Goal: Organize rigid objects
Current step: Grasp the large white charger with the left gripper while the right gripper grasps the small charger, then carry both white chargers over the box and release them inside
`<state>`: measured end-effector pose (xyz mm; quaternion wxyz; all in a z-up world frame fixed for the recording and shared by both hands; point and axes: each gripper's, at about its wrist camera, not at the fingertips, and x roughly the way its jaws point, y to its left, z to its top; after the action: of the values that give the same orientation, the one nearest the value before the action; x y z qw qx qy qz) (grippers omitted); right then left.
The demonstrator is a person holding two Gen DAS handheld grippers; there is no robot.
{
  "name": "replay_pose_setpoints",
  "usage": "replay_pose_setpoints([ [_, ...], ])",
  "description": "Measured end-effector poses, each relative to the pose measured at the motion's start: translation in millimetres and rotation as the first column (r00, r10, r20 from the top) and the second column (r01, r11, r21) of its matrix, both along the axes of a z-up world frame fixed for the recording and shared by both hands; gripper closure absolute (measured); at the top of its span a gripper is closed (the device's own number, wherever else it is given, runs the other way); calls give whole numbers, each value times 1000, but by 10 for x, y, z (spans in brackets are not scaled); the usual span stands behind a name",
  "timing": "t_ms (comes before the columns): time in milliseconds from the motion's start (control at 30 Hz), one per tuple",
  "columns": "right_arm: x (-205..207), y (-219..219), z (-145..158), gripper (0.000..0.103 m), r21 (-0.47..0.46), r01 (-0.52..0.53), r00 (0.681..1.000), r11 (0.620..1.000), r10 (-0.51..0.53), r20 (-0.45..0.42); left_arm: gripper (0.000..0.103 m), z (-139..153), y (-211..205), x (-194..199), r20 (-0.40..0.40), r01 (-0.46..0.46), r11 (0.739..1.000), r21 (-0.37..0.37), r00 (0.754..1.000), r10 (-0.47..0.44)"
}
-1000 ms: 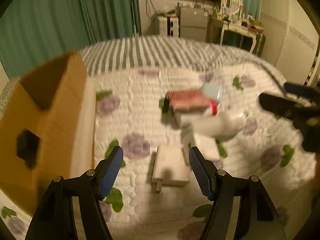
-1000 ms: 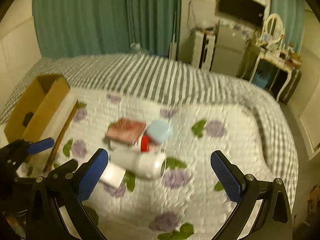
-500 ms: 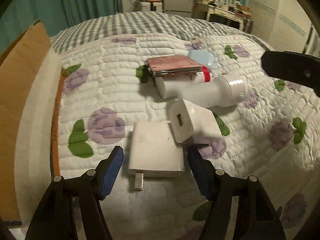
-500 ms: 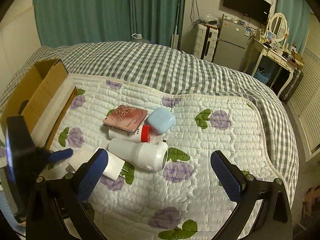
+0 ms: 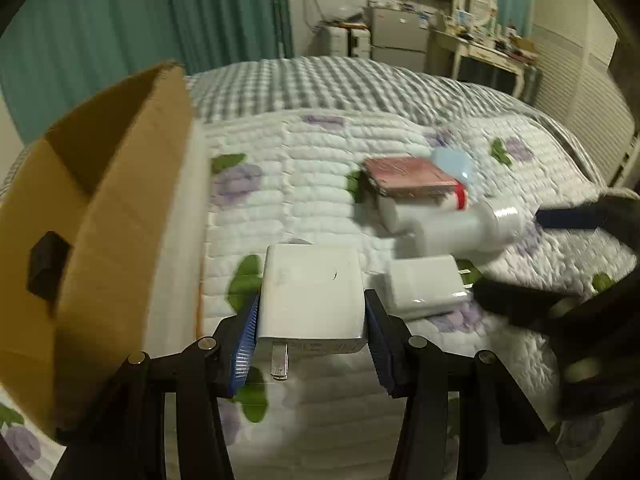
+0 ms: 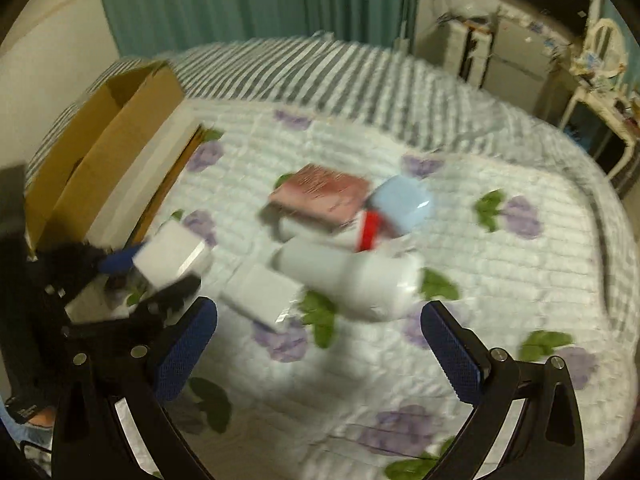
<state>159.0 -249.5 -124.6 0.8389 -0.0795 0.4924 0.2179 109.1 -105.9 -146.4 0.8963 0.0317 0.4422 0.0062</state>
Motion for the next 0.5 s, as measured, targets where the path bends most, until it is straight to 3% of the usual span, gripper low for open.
replay_pose_setpoints([
  [133,57,134,-198,17,-45,-46,997,998,43,-65,53,-6,3,50,-1,9,1000,0,1000,-9],
  [333,29,221,-239,17,-57,-119,992,991,116,-44,53,-7,97,125,-7,4,1000,0,1000,-4],
  [500,14,446,-347,19,-122,-194,981,973,193,-22,53,-48,135,133,-29,3,1000,-4,1000,-3],
])
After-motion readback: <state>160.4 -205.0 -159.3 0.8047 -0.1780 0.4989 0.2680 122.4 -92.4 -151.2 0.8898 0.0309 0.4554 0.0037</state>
